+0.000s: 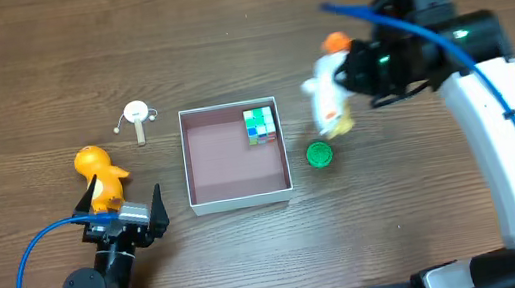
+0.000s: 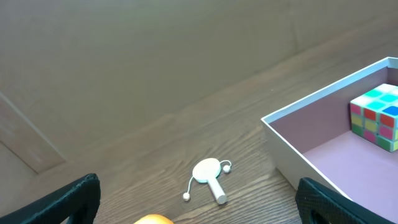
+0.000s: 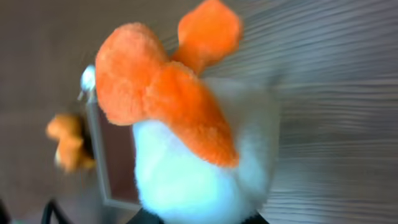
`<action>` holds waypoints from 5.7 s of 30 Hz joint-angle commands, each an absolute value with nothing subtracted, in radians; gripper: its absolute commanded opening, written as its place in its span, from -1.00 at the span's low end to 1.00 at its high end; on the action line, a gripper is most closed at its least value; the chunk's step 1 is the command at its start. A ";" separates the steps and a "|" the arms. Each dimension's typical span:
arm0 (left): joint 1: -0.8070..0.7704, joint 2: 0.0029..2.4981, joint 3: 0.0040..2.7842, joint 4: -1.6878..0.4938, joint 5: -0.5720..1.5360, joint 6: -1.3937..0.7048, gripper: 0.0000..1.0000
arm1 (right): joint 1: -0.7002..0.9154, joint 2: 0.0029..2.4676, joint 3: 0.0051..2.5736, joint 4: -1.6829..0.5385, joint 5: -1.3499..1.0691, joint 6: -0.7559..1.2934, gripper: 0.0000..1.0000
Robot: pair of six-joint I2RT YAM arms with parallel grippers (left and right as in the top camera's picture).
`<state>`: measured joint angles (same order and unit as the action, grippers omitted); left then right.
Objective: Pack container
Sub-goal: 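Carry the plush duck with the right gripper into the box, then release the duck and push it down inside the box with the right gripper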
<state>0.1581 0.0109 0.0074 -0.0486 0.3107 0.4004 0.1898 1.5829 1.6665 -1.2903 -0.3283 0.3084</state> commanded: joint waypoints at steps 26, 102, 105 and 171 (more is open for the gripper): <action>0.163 0.006 0.004 -0.048 0.311 0.404 1.00 | 0.610 1.816 1.637 -1.171 -0.111 0.208 -0.54; 0.163 0.006 0.004 -0.048 0.311 0.404 1.00 | 0.796 2.070 1.712 -1.203 0.196 0.218 -0.92; 0.163 0.006 0.004 -0.048 0.311 0.404 1.00 | 0.796 2.070 1.776 -1.267 0.205 0.237 -0.92; 0.163 0.006 0.004 -0.048 0.311 0.404 1.00 | 0.734 2.089 1.879 -1.279 0.041 0.171 -0.92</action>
